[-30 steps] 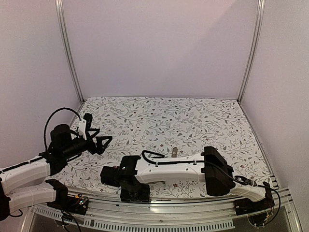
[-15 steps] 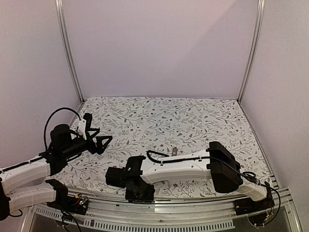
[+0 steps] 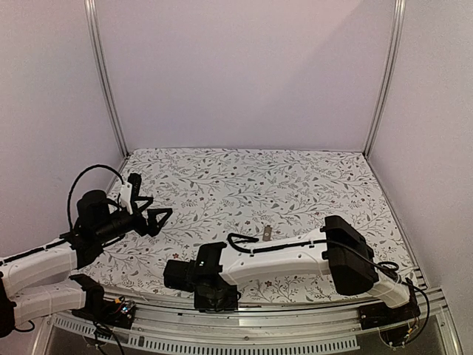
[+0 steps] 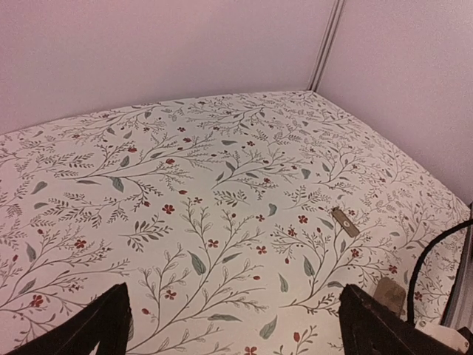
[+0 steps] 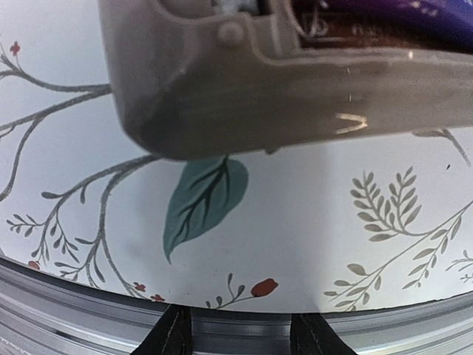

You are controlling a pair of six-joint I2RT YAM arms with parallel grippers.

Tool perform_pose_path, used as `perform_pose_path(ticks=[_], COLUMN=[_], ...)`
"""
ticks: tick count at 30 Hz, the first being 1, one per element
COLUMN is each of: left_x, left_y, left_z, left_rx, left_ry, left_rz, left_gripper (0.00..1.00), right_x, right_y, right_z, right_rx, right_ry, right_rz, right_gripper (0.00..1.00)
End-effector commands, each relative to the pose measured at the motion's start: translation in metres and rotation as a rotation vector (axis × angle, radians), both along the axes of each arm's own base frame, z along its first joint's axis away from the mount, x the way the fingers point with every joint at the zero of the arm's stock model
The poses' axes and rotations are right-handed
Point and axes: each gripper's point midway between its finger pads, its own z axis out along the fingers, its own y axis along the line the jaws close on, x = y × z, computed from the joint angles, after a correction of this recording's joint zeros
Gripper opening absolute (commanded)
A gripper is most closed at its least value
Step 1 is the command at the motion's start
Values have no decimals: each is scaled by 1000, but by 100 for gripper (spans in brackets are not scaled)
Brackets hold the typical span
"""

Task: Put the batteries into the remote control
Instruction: Place the battery at the corner of the board.

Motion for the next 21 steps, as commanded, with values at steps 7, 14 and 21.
perform_pose_path(ticks=[7,14,21], left_x=[-3,-4,-4], left_y=[-1,-1,0], left_z=[-7,-8,-7], left_rx=[-5,-8,-10], left_ry=[11,12,9], left_rz=[-9,-14,-10], left_gripper=[98,98,98], right_x=[24,18,17], right_y=[-5,7,5], right_z=[24,50,71], right_rx=[1,75,123], right_ry=[-118,-122,-128], right_rz=[-20,-1,30], right_gripper=[18,17,17])
